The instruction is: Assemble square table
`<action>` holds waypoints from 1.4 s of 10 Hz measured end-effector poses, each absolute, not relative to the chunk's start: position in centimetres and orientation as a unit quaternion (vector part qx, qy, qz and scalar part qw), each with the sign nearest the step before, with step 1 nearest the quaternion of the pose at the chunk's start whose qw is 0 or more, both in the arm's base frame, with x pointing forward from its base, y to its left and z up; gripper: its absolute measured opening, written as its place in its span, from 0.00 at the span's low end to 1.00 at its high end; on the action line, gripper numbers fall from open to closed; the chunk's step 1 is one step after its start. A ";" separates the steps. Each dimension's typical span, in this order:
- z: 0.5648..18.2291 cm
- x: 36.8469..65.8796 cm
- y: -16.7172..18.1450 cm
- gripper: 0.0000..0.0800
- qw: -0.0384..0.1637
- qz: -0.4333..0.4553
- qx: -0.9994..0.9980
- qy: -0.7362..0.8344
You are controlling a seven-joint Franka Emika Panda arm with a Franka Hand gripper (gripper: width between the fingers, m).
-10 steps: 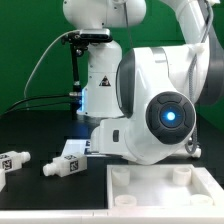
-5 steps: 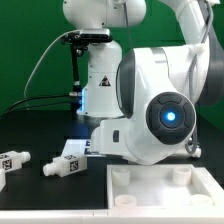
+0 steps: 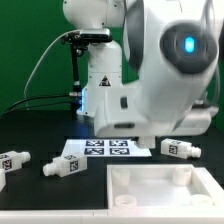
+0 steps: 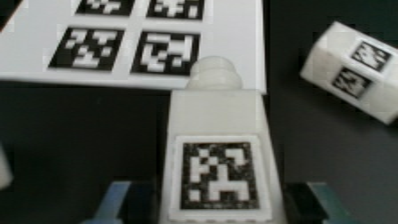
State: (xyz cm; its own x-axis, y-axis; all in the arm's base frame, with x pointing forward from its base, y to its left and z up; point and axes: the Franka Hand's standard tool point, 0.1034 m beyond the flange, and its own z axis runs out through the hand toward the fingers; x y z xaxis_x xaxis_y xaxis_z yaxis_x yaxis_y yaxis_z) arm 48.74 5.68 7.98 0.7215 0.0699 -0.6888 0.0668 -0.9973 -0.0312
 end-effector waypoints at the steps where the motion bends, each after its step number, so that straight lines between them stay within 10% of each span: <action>1: 8.1 48.5 6.0 0.36 0.002 0.352 -0.935 -0.040; 14: 12.6 62.2 9.4 0.36 0.021 -0.194 -0.974 -0.114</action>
Offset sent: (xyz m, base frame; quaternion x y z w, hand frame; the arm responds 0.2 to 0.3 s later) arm 0.0000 0.0000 0.0000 0.0000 0.1296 0.0000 0.9916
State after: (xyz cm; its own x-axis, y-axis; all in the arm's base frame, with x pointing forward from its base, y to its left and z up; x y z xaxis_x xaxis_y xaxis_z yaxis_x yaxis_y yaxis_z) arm 62.18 9.45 12.57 0.8990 0.2139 0.3823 0.2299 -0.9732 0.0038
